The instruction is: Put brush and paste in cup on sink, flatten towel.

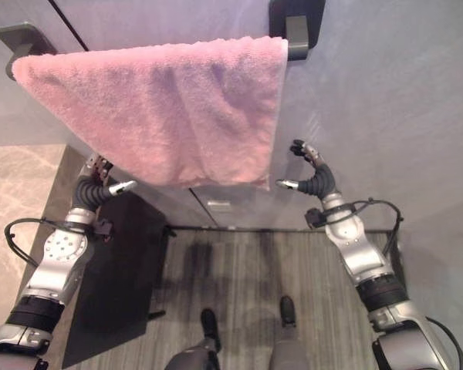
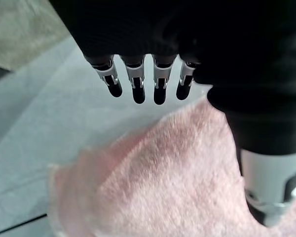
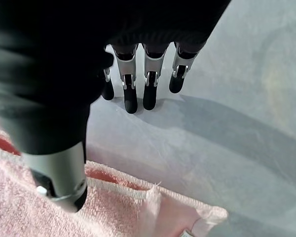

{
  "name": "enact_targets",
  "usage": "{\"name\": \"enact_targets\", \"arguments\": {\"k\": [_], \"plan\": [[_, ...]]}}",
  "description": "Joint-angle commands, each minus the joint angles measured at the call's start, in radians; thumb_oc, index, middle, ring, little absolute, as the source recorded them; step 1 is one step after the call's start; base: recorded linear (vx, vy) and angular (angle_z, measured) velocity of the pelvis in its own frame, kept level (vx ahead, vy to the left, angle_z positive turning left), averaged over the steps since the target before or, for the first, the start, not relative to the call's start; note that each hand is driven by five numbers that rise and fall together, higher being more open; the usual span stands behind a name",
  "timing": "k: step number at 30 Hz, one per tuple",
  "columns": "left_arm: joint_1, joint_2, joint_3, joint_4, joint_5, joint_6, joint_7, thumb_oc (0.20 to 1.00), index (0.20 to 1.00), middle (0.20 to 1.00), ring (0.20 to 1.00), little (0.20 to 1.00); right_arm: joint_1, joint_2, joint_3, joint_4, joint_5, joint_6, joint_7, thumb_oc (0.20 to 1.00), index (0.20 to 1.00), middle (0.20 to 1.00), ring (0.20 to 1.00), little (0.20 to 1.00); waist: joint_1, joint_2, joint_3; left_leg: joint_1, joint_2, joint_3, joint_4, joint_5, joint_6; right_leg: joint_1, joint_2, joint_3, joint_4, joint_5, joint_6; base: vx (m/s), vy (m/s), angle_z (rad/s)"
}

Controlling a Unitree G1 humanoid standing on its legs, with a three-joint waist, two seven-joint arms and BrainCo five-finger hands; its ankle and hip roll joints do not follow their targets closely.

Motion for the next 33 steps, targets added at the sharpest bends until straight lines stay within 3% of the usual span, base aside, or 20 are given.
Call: {"name": "enact_targets", "arguments": {"k": [1,5,6,7,9,13,17,20,23,24,25,26,27,28,29,30,31,33], "plan": [[-0.098,0.04,-0.027,0.04,-0.03,-0.032,0.03,1.0,1.0,1.0,1.0,1.0,-0.103,0.032,0.042,0.013,0.019,-0.021,-0.02,0.906,0.906,0.906,0.906,0.906,0.01,-0.023,-0.039,-0.035,0.037,-0.063,0.004,0.025,-0.07,-0.038,-0.06,0.027,-0.002,0.009,0.04,0.0,0.0,0.0],[-0.126,0.038,-0.046,0.04,-0.041,-0.028,0.031,1.0,1.0,1.0,1.0,1.0,-0.125,0.04,0.056,0.023,0.016,-0.014,-0.021,0.843,0.843,0.843,0.843,0.843,0.011,-0.025,-0.036,-0.038,0.036,-0.064,0.004,0.023,-0.068,-0.043,-0.061,0.029,-0.002,0.011,0.042,0.0,0.0,0.0],[-0.131,0.036,-0.049,0.041,-0.046,-0.026,0.031,1.0,1.0,1.0,1.0,1.0,-0.132,0.041,0.06,0.026,0.015,-0.012,-0.021,0.674,0.674,0.674,0.674,0.674,0.012,-0.025,-0.034,-0.04,0.035,-0.064,0.004,0.023,-0.068,-0.044,-0.061,0.029,-0.002,0.011,0.042,0.0,0.0,0.0],[-0.134,0.038,-0.051,0.039,-0.048,-0.028,0.03,1.0,1.0,1.0,1.0,1.0,-0.138,0.043,0.063,0.03,0.015,-0.011,-0.023,0.602,0.602,0.602,0.602,0.602,0.013,-0.026,-0.032,-0.041,0.035,-0.064,0.004,0.023,-0.067,-0.045,-0.062,0.029,-0.002,0.011,0.043,0.0,0.0,0.0],[-0.138,0.041,-0.055,0.034,-0.051,-0.027,0.029,1.0,1.0,1.0,1.0,1.0,-0.152,0.051,0.067,0.043,0.014,-0.011,-0.028,0.548,0.548,0.548,0.548,0.548,0.016,-0.027,-0.03,-0.044,0.034,-0.067,0.004,0.023,-0.066,-0.047,-0.062,0.029,-0.002,0.011,0.044,0.0,0.0,0.0],[-0.155,0.045,-0.064,0.031,-0.057,-0.027,0.032,1.0,1.0,1.0,1.0,1.0,-0.186,0.063,0.084,0.074,0.018,-0.006,-0.034,0.322,0.322,0.322,0.322,0.322,0.023,-0.03,-0.024,-0.051,0.03,-0.071,0.004,0.022,-0.064,-0.052,-0.065,0.029,-0.002,0.014,0.047,0.0,0.0,0.0],[-0.163,0.054,-0.066,0.025,-0.062,-0.029,0.027,1.0,1.0,1.0,1.0,1.0,-0.216,0.069,0.098,0.089,0.013,0.001,-0.035,0.288,0.288,0.288,0.288,0.288,0.031,-0.032,-0.021,-0.057,0.024,-0.076,0.004,0.02,-0.06,-0.057,-0.071,0.03,-0.002,0.017,0.05,0.0,0.0,0.0],[-0.165,0.06,-0.065,0.019,-0.064,-0.029,0.024,1.0,1.0,1.0,1.0,1.0,-0.226,0.071,0.102,0.09,0.01,0.002,-0.035,0.209,0.209,0.209,0.209,0.209,0.034,-0.035,-0.019,-0.06,0.021,-0.078,0.004,0.019,-0.059,-0.058,-0.073,0.03,-0.002,0.018,0.051,0.0,0.0,0.0],[-0.168,0.065,-0.063,0.01,-0.068,-0.03,0.019,1.0,1.0,1.0,1.0,1.0,-0.241,0.071,0.104,0.099,0.006,0.008,-0.032,0.2,0.2,0.2,0.2,0.2,0.04,-0.037,-0.017,-0.063,0.016,-0.081,0.004,0.017,-0.056,-0.06,-0.078,0.03,-0.002,0.02,0.053,0.0,0.006,0.01],[-0.167,0.065,-0.064,0.008,-0.068,-0.029,0.016,0.928,0.928,0.928,0.928,0.928,-0.242,0.07,0.104,0.098,0.004,0.008,-0.031,0.2,0.2,0.2,0.2,0.2,0.04,-0.037,-0.017,-0.064,0.016,-0.082,0.004,0.017,-0.056,-0.06,-0.08,0.029,-0.002,0.02,0.053,0.0,0.014,0.03],[-0.165,0.063,-0.065,0.006,-0.073,-0.029,0.014,0.768,0.768,0.768,0.768,0.768,-0.246,0.071,0.105,0.099,0.004,0.009,-0.032,0.2,0.2,0.2,0.2,0.2,0.042,-0.038,-0.016,-0.066,0.015,-0.084,0.004,0.017,-0.056,-0.061,-0.081,0.03,-0.002,0.02,0.053,0.0,0.0,0.0],[-0.166,0.066,-0.064,0.006,-0.071,-0.028,0.012,0.755,0.755,0.755,0.755,0.755,-0.248,0.07,0.104,0.102,0.004,0.009,-0.032,0.2,0.2,0.2,0.2,0.2,0.043,-0.038,-0.015,-0.068,0.014,-0.085,0.004,0.016,-0.055,-0.063,-0.082,0.03,-0.002,0.021,0.053,0.0,0.0,0.0],[-0.164,0.066,-0.061,0.005,-0.07,-0.029,0.012,0.796,0.796,0.796,0.796,0.796,-0.247,0.069,0.102,0.103,0.004,0.008,-0.032,0.203,0.203,0.203,0.203,0.203,0.043,-0.038,-0.015,-0.069,0.013,-0.086,0.004,0.016,-0.055,-0.064,-0.082,0.031,-0.002,0.021,0.053,0.0,0.0,0.0],[-0.164,0.066,-0.061,0.005,-0.07,-0.029,0.012,0.884,0.884,0.884,0.884,0.884,-0.247,0.069,0.102,0.103,0.004,0.008,-0.032,0.272,0.272,0.272,0.272,0.272,0.043,-0.038,-0.015,-0.07,0.013,-0.086,0.004,0.016,-0.055,-0.065,-0.082,0.031,-0.002,0.021,0.053,0.0,0.0,0.0],[-0.16,0.066,-0.054,0.001,-0.066,-0.028,0.013,1.0,1.0,1.0,1.0,1.0,-0.243,0.067,0.101,0.097,0.003,0.009,-0.027,0.511,0.511,0.511,0.511,0.511,0.044,-0.038,-0.013,-0.073,0.012,-0.087,0.004,0.016,-0.055,-0.067,-0.083,0.032,-0.002,0.022,0.053,0.0,0.0,0.0],[-0.159,0.066,-0.054,0.0,-0.066,-0.027,0.013,1.0,1.0,1.0,1.0,1.0,-0.243,0.067,0.101,0.097,0.003,0.009,-0.027,0.598,0.598,0.598,0.598,0.598,0.044,-0.038,-0.014,-0.073,0.012,-0.087,0.004,0.016,-0.055,-0.067,-0.083,0.032,-0.002,0.022,0.053,0.0,0.0,0.0],[-0.152,0.066,-0.044,-0.007,-0.059,-0.024,0.012,1.0,1.0,1.0,1.0,1.0,-0.229,0.058,0.095,0.078,-0.005,0.012,-0.019,1.0,1.0,1.0,1.0,1.0,0.042,-0.04,-0.011,-0.076,0.011,-0.087,0.004,0.016,-0.054,-0.07,-0.084,0.032,-0.002,0.023,0.054,0.0,0.0,0.0],[-0.145,0.065,-0.036,-0.011,-0.053,-0.023,0.01,1.0,1.0,1.0,1.0,1.0,-0.213,0.05,0.088,0.063,-0.008,0.011,-0.01,1.0,1.0,1.0,1.0,1.0,0.04,-0.043,-0.01,-0.075,0.011,-0.086,0.004,0.016,-0.053,-0.07,-0.083,0.032,-0.002,0.023,0.054,0.0,0.0,0.0]]}}
